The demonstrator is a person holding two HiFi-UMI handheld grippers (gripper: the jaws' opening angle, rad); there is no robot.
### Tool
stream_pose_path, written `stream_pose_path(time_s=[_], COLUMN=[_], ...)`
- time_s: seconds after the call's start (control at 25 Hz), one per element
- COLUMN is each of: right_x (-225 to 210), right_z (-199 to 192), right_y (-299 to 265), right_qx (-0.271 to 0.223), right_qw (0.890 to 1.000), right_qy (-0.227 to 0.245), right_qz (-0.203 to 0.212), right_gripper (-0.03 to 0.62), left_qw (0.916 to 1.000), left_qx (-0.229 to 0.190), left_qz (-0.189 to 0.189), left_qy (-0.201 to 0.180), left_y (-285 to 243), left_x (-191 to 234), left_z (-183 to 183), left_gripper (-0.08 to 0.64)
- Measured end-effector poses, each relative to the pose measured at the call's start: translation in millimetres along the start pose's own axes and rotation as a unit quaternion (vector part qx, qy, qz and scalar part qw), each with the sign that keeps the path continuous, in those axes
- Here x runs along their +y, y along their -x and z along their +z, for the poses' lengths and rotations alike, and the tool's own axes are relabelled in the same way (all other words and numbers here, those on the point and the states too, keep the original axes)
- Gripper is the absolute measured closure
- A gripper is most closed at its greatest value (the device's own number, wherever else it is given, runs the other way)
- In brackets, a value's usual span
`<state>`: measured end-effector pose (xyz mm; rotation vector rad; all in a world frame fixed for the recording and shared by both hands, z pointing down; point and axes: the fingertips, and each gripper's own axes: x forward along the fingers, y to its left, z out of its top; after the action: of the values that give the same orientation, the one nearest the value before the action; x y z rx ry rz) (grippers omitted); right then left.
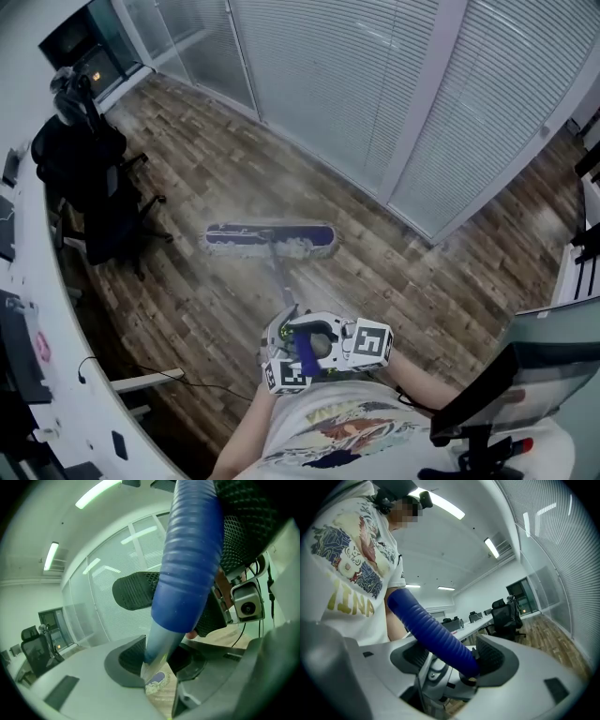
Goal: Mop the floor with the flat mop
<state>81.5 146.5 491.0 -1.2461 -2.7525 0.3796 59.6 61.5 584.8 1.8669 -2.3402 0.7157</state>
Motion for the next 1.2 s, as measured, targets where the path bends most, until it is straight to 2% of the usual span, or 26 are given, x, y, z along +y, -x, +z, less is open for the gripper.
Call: stream_pose_path(time_s=[0.12, 0.24, 0.52, 0.64, 0.76, 0.92, 1.08, 1.2], right_x=[22, 21, -3, -14, -36, -81, -133, -173], right_z=[-5, -7, -2, -5, -2, 11, 26, 43], right_y=[18, 28, 16, 2, -19, -57, -94, -118], right_qx=[0.004, 0.003, 0.007, 0.014, 0.015, 0.015, 0.016, 0.009], right_qw=[1.000, 1.000, 0.999, 0.998, 0.999, 0.999, 1.000, 1.000], right_qy=[-0.002, -0.004, 0.022, 0.020, 0.011, 0.012, 0.003, 0.004], right_qz=[0.012, 0.012, 0.035, 0.049, 0.043, 0.033, 0.022, 0.012], right_gripper=[0.304, 0.302, 0.302, 0.302, 0.302, 0.302, 0.302, 0.302], left_qw=[0.9998, 0.9998, 0.9999, 0.9999, 0.9999, 0.9999, 1.0000, 0.9999], left_qx=[0.003, 0.007, 0.006, 0.006, 0.003, -0.004, 0.000, -0.004], left_qz=[0.011, 0.012, 0.011, 0.005, 0.005, 0.011, -0.005, -0.013], left_qy=[0.015, 0.015, 0.006, -0.011, -0.009, 0.006, -0.003, 0.003], left_y=[9, 3, -12, -16, -24, -43, -67, -87], left_x=[-25, -33, -10, 4, 32, 90, 146, 189], left_z=[5, 7, 6, -4, -13, -21, -34, -37], left_gripper=[0.442, 0.442, 0.442, 0.445, 0.445, 0.445, 0.445, 0.445])
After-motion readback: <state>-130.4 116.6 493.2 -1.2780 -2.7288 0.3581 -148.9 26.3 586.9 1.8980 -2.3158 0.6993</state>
